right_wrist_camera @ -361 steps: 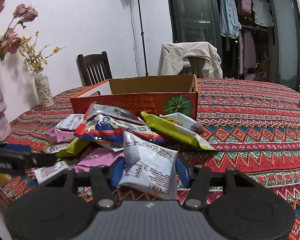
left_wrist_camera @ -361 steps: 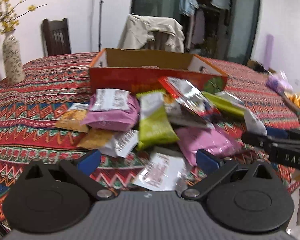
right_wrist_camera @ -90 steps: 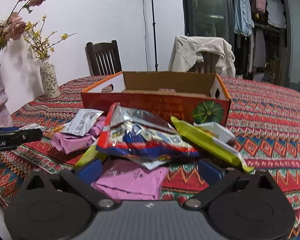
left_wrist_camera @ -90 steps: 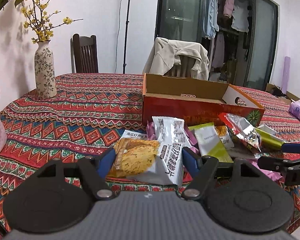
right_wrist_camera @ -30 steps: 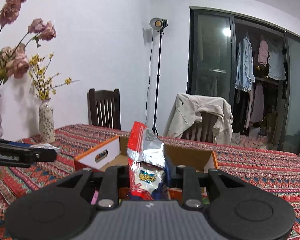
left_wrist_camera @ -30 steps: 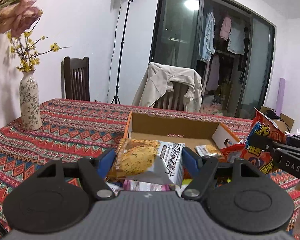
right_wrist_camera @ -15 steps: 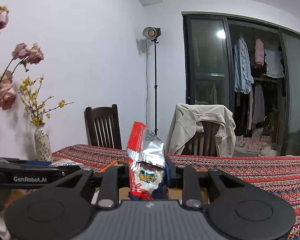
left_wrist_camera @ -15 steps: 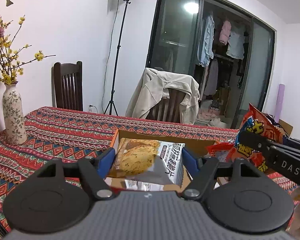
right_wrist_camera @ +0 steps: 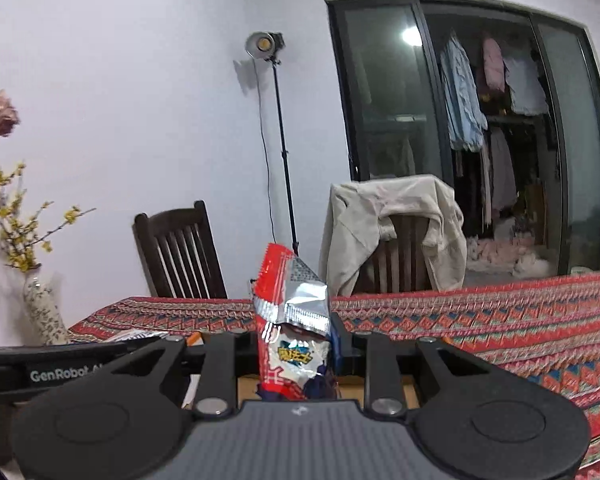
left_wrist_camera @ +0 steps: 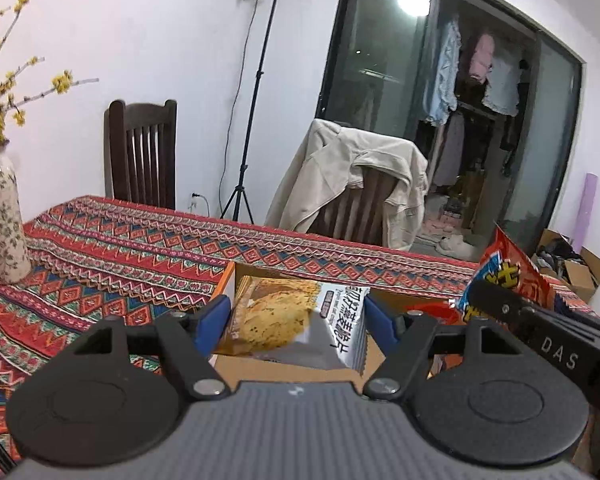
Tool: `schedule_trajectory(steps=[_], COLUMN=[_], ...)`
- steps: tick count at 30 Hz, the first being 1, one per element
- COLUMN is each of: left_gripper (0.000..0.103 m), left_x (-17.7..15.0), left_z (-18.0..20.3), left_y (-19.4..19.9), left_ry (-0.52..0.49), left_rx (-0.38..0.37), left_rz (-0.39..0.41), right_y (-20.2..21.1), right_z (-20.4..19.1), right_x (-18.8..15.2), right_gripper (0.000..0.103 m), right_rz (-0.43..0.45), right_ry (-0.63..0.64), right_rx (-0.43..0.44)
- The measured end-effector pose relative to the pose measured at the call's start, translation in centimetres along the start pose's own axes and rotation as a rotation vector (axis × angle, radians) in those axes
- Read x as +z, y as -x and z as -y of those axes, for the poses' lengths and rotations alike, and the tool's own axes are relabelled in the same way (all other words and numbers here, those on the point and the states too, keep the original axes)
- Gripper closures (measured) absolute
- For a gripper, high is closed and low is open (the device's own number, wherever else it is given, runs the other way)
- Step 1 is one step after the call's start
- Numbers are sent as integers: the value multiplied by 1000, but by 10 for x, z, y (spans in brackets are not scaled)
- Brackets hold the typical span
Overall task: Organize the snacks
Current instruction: 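Carry both packets over the box and open both grippers to drop them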
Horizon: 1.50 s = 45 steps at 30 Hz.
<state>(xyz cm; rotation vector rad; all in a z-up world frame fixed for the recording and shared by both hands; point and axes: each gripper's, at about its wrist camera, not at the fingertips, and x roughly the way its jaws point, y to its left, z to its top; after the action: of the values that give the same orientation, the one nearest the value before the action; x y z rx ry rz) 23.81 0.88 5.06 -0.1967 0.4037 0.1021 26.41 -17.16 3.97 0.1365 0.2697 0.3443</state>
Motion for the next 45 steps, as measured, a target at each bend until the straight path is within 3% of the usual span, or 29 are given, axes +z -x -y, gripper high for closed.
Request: schedule_trajectory(steps=[5, 11, 14, 16, 18, 20, 25, 27, 45], left_gripper=[30, 30, 22, 10, 0, 0, 0, 0, 0], left_x=[-11, -20, -24, -26, -27, -27, -28, -27, -14], left_z=[-6, -7, -7, -8, -9, -10, -13, -14, -16], left_y=[-32, -42, -42, -41, -39, -38, -37, -34, 13], left_ry=[-5, -18, -22, -15, -19, -12, 1, 1, 14], left_rx=[24, 29, 10, 3, 10, 13, 27, 35, 63], left_rz=[-50, -77, -78, -73, -61, -58, -74, -69, -1], right_y=[-30, -48, -46, -47, -46, -45, -37, -34, 3], right_z=[15, 30, 32, 32, 35, 40, 48, 48, 27], right_x=[-20, -31, -33, -33, -35, -35, -34, -35, -25], right_gripper=[77, 77, 76, 68, 35, 17, 9, 0, 0], right_rz=[-42, -99, -103, -114, -120, -119, -106, -101, -79], right_ry=[-43, -106, -107, -109, -115, -131, -147, -148, -69], right_rx=[27, 46, 45, 20, -9, -29, -51, -48, -62])
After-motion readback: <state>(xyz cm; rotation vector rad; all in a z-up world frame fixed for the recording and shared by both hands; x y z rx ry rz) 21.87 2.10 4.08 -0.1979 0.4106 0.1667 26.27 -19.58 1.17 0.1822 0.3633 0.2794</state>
